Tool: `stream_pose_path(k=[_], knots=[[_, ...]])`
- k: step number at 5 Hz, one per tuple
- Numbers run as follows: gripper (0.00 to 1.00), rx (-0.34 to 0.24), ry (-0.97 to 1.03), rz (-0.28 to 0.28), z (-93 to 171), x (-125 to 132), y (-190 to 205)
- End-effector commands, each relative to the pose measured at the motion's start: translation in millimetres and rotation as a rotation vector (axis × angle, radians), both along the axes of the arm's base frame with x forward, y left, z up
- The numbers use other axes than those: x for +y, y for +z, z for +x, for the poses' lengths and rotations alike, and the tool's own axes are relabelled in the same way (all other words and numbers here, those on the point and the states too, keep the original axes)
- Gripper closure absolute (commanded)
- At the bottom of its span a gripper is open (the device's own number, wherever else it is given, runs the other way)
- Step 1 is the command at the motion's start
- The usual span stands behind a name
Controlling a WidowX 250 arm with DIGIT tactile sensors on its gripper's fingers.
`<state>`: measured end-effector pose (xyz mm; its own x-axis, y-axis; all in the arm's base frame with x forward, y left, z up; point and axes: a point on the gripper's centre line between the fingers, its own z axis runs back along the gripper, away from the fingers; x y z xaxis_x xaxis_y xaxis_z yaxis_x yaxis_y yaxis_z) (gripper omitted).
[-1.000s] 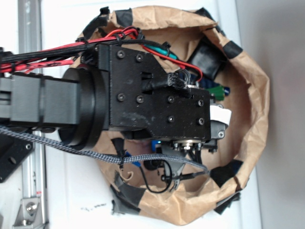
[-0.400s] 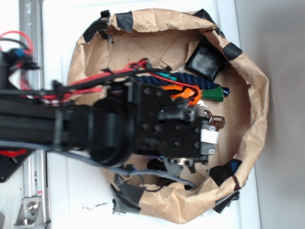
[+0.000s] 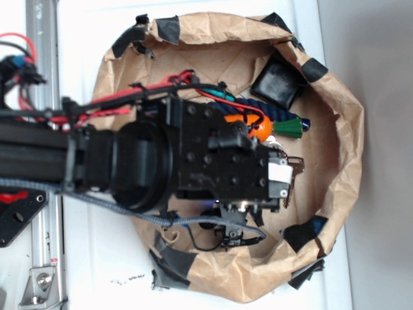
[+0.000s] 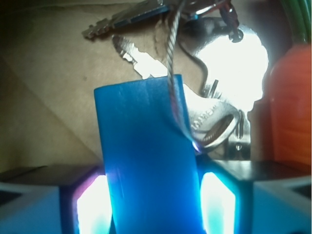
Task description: Grab the blue block.
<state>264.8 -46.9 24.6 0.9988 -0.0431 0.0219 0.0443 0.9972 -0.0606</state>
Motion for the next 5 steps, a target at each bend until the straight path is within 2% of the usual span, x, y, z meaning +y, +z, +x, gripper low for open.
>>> stream_pose_path(k=[1, 2, 3, 4, 5], knots=[[1.0, -0.105, 0.066, -0.045, 5, 14, 61], [1.0, -0.122, 0.164, 0.026, 2, 28, 111], [1.0, -0.147, 0.182, 0.083, -9, 43, 139], [1.0, -0.161, 0.213, 0.096, -25, 64, 150], [1.0, -0.16, 0.204, 0.019, -34, 82, 146]])
